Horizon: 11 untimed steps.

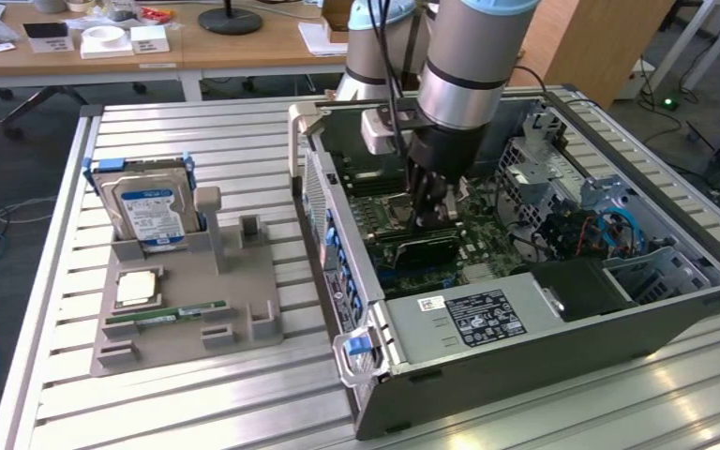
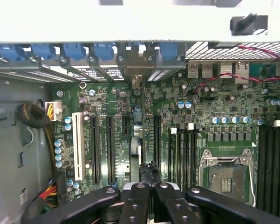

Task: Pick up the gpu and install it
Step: 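Press down on the gpu until it lock into place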

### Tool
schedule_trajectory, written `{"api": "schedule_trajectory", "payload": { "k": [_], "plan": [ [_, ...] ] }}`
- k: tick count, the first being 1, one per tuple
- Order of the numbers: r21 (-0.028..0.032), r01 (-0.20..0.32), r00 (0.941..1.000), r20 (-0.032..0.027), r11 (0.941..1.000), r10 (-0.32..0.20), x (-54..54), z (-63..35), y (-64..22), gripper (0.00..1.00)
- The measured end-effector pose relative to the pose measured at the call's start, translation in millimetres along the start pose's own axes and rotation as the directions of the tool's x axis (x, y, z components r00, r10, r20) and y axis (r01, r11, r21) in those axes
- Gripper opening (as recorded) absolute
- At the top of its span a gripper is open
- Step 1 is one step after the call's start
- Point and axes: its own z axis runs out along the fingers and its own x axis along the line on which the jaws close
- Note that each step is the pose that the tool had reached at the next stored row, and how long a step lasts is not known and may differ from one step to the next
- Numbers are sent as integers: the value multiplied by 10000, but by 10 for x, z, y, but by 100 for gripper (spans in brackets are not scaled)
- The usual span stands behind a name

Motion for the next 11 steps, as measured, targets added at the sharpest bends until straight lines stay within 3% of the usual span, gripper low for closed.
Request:
{"api": "schedule_trajectory", "payload": {
  "k": [6,11],
  "plan": [
    [0,-2,10000,-1,10000,2,-8,-114,-1,11],
    [0,-10,10000,-2,10000,10,-12,-275,-2,11]
  ]
}}
